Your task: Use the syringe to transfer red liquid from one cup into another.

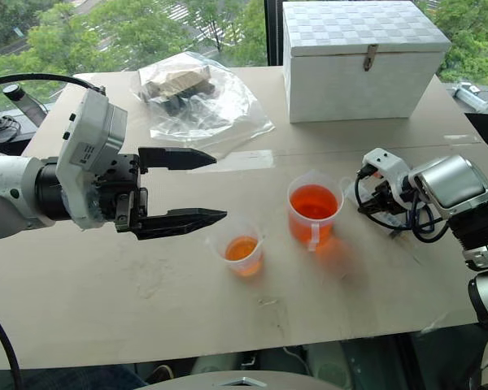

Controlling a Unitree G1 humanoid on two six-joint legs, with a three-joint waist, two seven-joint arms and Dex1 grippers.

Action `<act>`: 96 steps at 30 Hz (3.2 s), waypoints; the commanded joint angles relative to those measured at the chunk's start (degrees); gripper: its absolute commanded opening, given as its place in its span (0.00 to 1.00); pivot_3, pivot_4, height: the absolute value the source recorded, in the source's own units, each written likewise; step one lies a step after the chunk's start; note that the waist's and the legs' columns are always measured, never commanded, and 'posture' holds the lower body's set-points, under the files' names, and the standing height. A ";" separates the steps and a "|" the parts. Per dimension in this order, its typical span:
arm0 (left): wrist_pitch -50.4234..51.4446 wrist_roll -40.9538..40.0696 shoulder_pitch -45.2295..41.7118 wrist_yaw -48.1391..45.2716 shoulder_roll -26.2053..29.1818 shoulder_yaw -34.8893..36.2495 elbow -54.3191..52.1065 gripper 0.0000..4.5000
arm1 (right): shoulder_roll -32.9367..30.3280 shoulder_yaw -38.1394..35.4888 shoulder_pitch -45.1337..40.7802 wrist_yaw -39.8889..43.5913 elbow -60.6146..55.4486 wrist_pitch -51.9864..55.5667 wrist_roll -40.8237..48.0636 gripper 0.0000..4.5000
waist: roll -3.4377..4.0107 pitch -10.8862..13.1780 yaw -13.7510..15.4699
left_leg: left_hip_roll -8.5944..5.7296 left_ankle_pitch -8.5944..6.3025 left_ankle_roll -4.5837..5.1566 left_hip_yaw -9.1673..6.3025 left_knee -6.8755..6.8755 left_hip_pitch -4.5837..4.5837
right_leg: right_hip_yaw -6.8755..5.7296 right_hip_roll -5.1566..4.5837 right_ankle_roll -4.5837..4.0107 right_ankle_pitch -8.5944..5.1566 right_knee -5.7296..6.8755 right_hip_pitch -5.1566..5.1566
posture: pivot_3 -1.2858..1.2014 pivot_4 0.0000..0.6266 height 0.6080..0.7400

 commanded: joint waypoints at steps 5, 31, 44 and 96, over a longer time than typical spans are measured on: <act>-0.38 1.78 -4.40 3.06 -3.40 0.65 4.86 1.00 | -0.70 -20.62 -2.77 -4.33 -6.81 2.01 5.15 0.33 | -0.02 0.03 0.14 | 0.00 0.00 0.00 0.00 0.02 -0.01 | 0.01 -0.02 0.00 0.00 0.10 -0.02 | 0.52 0.24 1.00; -11.34 31.77 -30.30 -17.17 -32.41 -14.58 29.31 1.00 | 35.61 -35.70 33.13 -25.03 -52.95 -32.88 15.28 0.33 | -0.26 0.00 -0.39 | -0.06 0.12 -0.20 -0.05 0.23 0.10 | 0.05 0.20 0.05 -0.04 0.47 -0.03 | 0.52 0.24 1.00; -16.44 43.28 -31.42 -20.34 -40.34 -17.80 35.44 1.00 | 38.20 -26.44 36.34 -25.26 -41.72 -51.32 6.85 0.33 | -0.26 0.00 0.06 | -0.06 0.15 -0.23 -0.09 0.38 0.06 | 0.10 0.33 0.05 -0.04 0.51 -0.02 | 0.52 0.24 1.00; -16.18 48.85 -36.68 -24.85 -52.93 -15.31 46.52 0.02 | 35.82 -24.01 40.72 -26.06 -39.79 -56.59 5.91 0.33 | -0.26 0.00 0.03 | -0.05 0.15 -0.23 -0.12 0.42 0.03 | 0.09 0.23 0.05 -0.04 0.53 0.00 | 0.52 0.24 1.00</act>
